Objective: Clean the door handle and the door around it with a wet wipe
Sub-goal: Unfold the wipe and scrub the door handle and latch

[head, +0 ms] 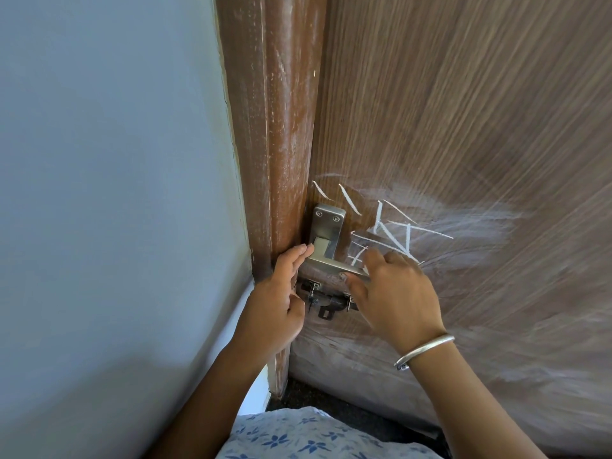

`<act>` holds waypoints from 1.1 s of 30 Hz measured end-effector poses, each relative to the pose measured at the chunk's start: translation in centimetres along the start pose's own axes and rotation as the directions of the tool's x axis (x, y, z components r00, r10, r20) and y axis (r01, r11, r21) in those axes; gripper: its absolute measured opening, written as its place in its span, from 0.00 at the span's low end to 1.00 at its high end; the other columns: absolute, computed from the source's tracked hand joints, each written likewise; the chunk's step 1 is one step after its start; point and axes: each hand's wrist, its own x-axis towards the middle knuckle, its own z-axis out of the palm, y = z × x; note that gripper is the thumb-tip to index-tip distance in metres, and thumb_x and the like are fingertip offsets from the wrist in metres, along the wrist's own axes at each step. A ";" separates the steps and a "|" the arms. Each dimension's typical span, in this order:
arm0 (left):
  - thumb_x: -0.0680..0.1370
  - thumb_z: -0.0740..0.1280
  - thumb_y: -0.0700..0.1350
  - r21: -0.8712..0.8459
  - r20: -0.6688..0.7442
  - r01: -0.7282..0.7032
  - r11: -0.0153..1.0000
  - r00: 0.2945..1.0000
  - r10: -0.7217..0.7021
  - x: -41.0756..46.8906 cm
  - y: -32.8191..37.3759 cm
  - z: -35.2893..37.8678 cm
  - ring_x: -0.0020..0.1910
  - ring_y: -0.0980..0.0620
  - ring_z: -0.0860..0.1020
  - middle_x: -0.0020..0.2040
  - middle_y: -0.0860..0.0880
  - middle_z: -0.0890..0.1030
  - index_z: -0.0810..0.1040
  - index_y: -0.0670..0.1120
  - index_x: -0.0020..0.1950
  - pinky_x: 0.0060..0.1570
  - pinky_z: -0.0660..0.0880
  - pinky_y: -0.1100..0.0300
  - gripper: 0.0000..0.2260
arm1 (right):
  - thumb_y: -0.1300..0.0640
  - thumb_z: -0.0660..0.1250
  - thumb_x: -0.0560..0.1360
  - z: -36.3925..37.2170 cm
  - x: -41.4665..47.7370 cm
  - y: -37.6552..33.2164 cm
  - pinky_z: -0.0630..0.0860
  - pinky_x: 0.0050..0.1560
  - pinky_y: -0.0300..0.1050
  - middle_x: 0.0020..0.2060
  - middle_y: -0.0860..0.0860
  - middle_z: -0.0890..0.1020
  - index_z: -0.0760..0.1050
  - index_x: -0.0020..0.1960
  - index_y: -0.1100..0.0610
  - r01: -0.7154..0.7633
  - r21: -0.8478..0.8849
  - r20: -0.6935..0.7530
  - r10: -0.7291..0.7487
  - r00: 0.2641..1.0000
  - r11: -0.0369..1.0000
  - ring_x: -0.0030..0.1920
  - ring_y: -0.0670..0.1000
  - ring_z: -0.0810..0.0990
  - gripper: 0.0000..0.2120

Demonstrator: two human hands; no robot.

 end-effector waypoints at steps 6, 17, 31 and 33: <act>0.73 0.64 0.31 -0.011 0.007 -0.003 1.000 1.000 0.003 0.0 0.1 0.0 0.30 0.53 0.77 0.68 0.69 0.64 0.57 0.61 0.69 0.34 0.79 0.61 0.34 | 0.38 0.58 0.75 -0.5 -0.2 0.3 0.64 0.33 0.42 0.45 0.53 0.77 0.71 0.52 0.54 -0.035 -0.039 0.078 0.037 0.996 0.999 0.39 0.57 0.80 0.20; 0.72 0.65 0.32 0.019 0.012 0.015 1.000 1.000 -0.015 0.0 0.4 0.0 0.28 0.52 0.75 0.66 0.72 0.62 0.56 0.63 0.68 0.33 0.78 0.59 0.36 | 0.45 0.64 0.75 -0.8 1.1 -0.6 0.73 0.39 0.45 0.48 0.55 0.75 0.75 0.54 0.55 -0.061 -0.066 0.198 0.073 0.978 0.996 0.45 0.59 0.79 0.16; 0.72 0.65 0.32 0.050 0.015 0.020 0.999 1.000 -0.021 0.0 0.2 0.1 0.27 0.54 0.75 0.64 0.75 0.61 0.59 0.56 0.71 0.29 0.73 0.68 0.34 | 0.57 0.62 0.71 -1.1 2.0 -2.4 0.73 0.50 0.51 0.46 0.55 0.81 0.75 0.51 0.58 0.053 -0.280 0.208 0.006 0.978 0.959 0.52 0.59 0.75 0.10; 0.72 0.65 0.32 0.044 0.017 0.022 0.999 1.000 -0.023 0.0 0.3 0.1 0.27 0.54 0.75 0.64 0.75 0.61 0.59 0.57 0.71 0.29 0.72 0.69 0.34 | 0.58 0.63 0.71 -0.9 2.2 -2.8 0.73 0.51 0.53 0.47 0.56 0.80 0.73 0.52 0.59 0.033 -0.257 0.226 0.026 0.974 0.966 0.52 0.60 0.75 0.11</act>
